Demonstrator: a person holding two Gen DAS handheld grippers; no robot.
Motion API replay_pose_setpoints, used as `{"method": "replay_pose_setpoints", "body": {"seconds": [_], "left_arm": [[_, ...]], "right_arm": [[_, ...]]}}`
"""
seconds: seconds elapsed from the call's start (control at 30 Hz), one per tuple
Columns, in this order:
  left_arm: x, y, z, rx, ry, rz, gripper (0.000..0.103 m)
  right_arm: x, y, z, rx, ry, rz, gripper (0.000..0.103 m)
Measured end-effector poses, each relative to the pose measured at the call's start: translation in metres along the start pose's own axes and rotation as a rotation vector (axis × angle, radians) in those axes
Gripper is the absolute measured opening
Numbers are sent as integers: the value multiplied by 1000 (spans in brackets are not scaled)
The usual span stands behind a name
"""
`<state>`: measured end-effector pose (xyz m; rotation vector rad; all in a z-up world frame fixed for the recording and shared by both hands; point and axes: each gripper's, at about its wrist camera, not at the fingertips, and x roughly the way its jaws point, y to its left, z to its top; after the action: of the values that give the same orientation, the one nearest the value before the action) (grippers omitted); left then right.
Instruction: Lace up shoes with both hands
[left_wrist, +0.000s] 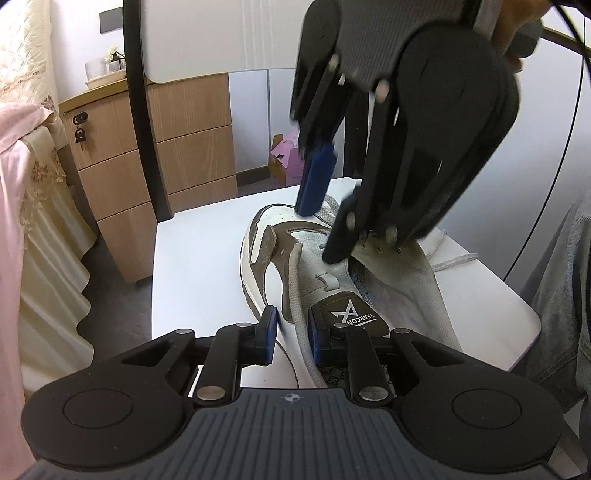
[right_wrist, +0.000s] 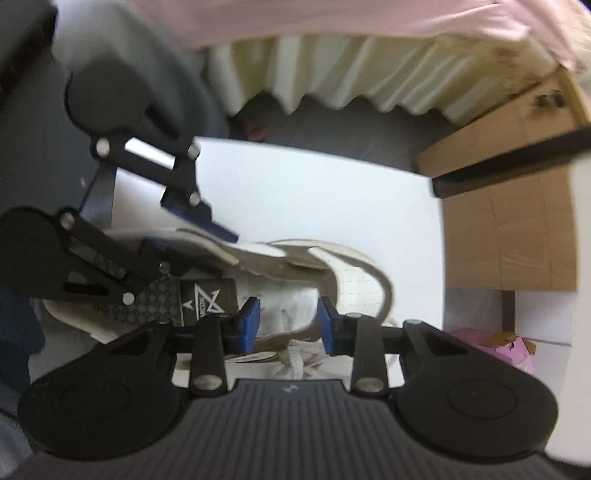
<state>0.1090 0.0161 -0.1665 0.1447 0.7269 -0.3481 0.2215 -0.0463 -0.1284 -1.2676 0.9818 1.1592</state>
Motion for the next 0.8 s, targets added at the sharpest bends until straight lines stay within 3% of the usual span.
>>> {"method": "replay_pose_setpoints", "body": {"seconds": [0.13,0.27,0.63,0.7,0.77,0.8], "left_arm": [[1,-1,-1,26,-6,9,22],[2,-9,-2,80,-17,32,21],[8,-9,0,87,-6,40,20],[8,-9,0,90,-6,38,20],[8,-9,1,93,-7,36,20],[9,-9,1,95,-7,36,20]], "right_arm": [[18,-3,0,4,61,6,6],[19,1,-5,-1,45,2,3],[-24,-32,-55,448,-305,74,3],[-33,-38,-67,492,-347,73,6],[-41,-41,-73,493,-359,53,35],[-43,-40,-74,471,-350,40,40]]}}
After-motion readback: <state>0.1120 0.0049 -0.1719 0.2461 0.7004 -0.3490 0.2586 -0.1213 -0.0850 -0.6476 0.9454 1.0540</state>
